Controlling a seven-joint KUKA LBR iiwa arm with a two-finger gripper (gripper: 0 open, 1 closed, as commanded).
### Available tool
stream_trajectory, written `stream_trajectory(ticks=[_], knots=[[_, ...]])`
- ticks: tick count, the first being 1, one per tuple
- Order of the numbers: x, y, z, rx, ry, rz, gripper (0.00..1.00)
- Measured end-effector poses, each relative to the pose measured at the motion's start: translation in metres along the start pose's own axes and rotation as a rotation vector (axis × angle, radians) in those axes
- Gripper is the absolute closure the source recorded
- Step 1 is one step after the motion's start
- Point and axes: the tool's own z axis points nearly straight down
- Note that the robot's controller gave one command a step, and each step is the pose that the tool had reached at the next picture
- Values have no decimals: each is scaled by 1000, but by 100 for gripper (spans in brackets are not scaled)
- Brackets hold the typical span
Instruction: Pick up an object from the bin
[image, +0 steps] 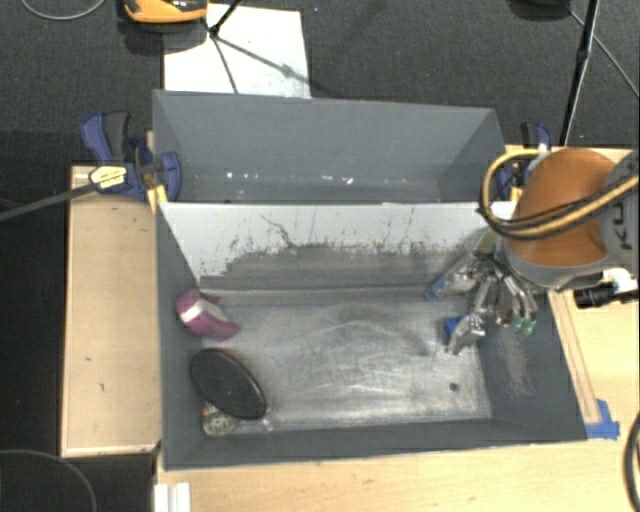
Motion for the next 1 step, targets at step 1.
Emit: stream_trajectory(ticks=[1], knots=[[-26, -20, 38, -1, 19, -97, 0]])
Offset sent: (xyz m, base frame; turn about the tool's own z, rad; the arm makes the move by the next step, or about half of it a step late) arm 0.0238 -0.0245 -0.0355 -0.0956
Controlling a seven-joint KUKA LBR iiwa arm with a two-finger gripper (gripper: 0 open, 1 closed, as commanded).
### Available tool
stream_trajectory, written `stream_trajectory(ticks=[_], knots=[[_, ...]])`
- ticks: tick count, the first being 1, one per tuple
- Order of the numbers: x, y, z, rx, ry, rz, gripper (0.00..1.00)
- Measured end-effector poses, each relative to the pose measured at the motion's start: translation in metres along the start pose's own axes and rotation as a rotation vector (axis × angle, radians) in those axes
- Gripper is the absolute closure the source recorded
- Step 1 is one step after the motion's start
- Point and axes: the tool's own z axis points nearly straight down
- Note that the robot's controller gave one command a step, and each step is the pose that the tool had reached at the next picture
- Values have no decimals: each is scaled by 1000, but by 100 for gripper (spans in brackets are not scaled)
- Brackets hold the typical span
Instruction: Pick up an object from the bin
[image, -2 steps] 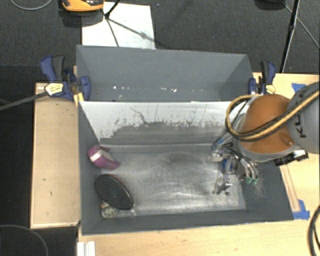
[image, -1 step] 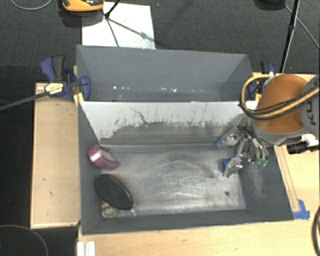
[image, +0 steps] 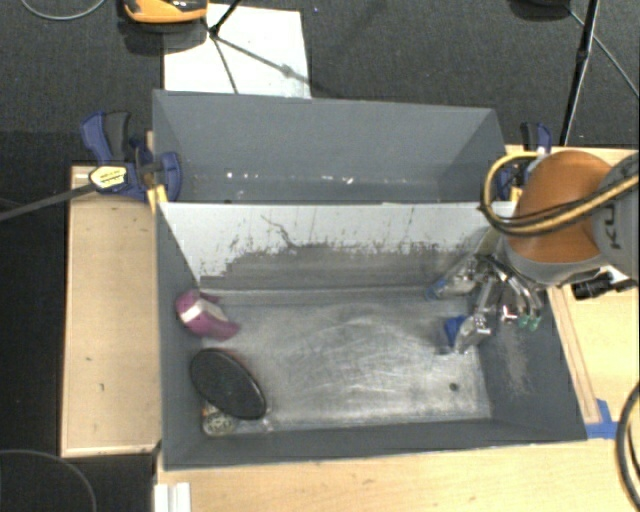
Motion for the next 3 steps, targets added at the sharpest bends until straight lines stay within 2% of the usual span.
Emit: stream_trajectory(ticks=[1, 2, 3], knots=[[6, -12, 15, -4, -6, 159, 0], [7, -12, 15, -5, -9, 200, 0], [4, -14, 13, -3, -23, 203, 100]])
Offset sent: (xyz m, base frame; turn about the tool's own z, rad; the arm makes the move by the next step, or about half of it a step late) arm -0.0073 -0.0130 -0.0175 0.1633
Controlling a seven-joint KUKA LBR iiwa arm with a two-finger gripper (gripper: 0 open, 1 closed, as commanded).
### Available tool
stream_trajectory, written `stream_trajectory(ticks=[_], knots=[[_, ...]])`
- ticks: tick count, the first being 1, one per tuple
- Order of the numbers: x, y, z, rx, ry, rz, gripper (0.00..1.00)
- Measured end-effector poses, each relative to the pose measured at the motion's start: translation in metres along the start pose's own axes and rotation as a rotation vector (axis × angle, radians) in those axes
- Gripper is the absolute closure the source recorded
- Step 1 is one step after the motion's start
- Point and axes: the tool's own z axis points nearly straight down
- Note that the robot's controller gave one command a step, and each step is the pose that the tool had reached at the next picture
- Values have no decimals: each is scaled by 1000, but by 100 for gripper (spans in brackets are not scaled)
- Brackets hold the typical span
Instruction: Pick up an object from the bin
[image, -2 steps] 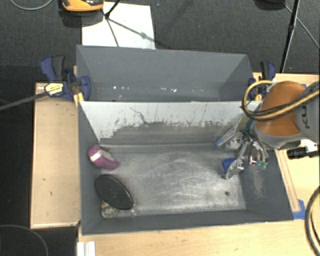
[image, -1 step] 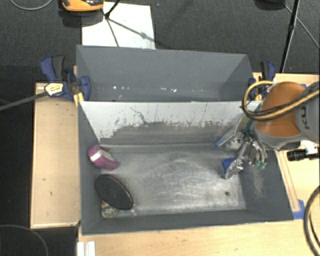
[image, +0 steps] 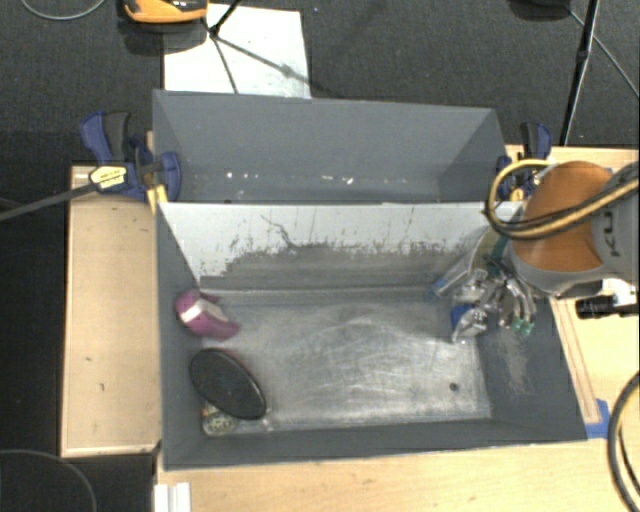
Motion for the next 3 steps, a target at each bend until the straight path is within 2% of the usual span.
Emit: stream_trajectory(ticks=[1, 2, 3], knots=[[27, -8, -132, 3, 0, 11, 100], [35, -13, -89, 1, 12, -366, 100], [12, -12, -197, 3, -3, -380, 100]])
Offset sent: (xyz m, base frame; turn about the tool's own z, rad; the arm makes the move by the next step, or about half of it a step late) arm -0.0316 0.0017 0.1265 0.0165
